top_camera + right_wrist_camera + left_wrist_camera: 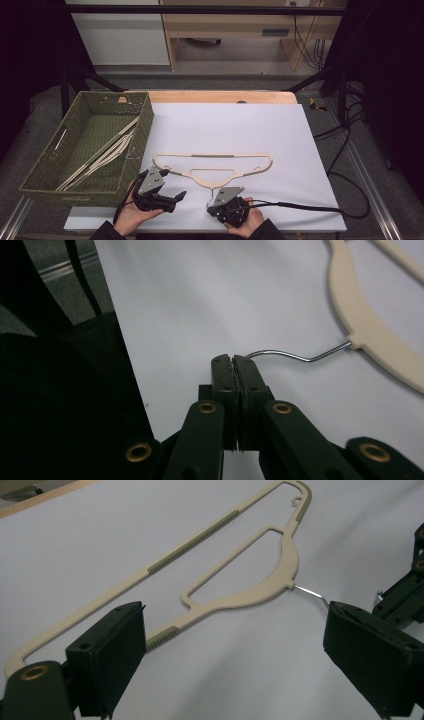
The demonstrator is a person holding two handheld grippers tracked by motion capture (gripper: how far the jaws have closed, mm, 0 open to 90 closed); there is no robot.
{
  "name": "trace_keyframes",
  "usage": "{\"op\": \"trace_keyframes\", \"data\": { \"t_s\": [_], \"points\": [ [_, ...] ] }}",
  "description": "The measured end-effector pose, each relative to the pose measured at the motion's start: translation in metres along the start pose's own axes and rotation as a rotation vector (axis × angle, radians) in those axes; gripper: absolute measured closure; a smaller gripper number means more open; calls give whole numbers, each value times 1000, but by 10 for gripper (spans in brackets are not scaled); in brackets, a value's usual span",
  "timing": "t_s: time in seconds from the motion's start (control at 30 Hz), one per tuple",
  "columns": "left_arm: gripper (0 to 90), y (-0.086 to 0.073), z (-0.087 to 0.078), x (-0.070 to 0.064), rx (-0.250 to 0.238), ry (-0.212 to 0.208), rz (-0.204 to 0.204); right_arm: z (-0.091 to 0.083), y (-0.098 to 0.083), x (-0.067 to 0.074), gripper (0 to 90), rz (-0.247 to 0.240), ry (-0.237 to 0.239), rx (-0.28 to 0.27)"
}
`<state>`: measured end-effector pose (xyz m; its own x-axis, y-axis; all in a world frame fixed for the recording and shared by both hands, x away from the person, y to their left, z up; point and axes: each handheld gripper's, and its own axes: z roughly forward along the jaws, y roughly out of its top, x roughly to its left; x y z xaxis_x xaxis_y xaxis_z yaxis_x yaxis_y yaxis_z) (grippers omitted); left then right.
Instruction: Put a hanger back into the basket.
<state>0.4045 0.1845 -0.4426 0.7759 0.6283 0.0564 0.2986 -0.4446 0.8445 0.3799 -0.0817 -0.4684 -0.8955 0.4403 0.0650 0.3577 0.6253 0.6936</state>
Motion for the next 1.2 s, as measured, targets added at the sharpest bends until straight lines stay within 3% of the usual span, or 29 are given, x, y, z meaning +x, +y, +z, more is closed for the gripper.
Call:
{"op": "trace_keyframes", "data": {
  "t_s": [0.17,0.4,0.67,0.8,0.93,1.2],
  "points": [
    [101,0,4,-2,22,-7,30,-14,8,-5,897,5,25,-30],
    [99,1,23,-12,113,2,144,-22,14,-9,897,22,46,-40],
    [115,15,57,-19,182,52,316,-28,16,-10,896,23,47,-56],
    [180,22,72,-22,206,73,406,-32,18,-11,896,28,45,-55],
    [271,27,88,-25,216,62,473,-37,20,-14,896,20,51,-67],
    [533,28,97,-23,212,44,515,-41,21,-13,895,23,51,-66]
  ]
}}
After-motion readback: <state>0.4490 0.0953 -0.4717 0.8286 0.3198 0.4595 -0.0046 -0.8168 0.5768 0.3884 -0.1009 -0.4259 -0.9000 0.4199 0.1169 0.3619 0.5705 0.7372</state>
